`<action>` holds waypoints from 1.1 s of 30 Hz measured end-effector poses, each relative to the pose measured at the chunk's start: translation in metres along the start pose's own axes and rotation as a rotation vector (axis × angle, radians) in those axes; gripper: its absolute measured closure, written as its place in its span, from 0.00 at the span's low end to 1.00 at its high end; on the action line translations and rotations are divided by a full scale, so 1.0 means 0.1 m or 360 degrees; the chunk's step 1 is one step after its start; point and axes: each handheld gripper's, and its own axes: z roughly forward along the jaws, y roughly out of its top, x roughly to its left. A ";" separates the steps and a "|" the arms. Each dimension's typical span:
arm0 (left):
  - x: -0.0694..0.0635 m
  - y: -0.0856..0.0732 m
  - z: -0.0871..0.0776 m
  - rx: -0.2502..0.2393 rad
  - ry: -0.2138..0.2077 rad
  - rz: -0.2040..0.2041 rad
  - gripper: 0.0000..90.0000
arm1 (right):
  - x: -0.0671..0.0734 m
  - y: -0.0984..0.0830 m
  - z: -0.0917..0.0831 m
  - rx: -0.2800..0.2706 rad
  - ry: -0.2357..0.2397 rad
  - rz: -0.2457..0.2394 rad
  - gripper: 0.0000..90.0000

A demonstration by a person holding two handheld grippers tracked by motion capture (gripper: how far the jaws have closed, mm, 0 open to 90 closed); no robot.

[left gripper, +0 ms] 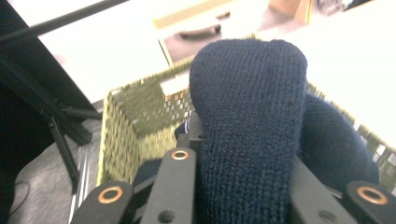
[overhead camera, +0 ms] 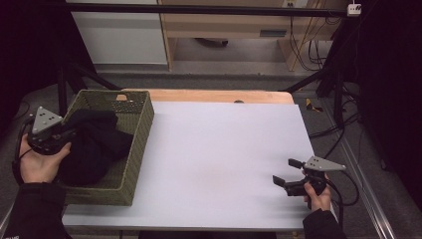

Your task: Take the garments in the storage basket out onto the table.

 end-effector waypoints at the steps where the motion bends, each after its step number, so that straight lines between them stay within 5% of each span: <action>1: 0.00 0.06 -0.04 -0.0046 0.0012 -0.0015 0.88 | 0.00 0.00 0.00 0.0000 0.0000 -0.0001 0.04; 19: 0.10 0.34 -0.36 -0.0476 0.0072 -0.0227 0.88 | 0.00 0.00 0.00 0.0003 0.0000 0.0001 0.04; 33: 0.07 0.66 -0.64 -0.0781 0.0133 -0.0258 0.88 | 0.00 0.00 0.00 0.0002 0.0001 0.0002 0.04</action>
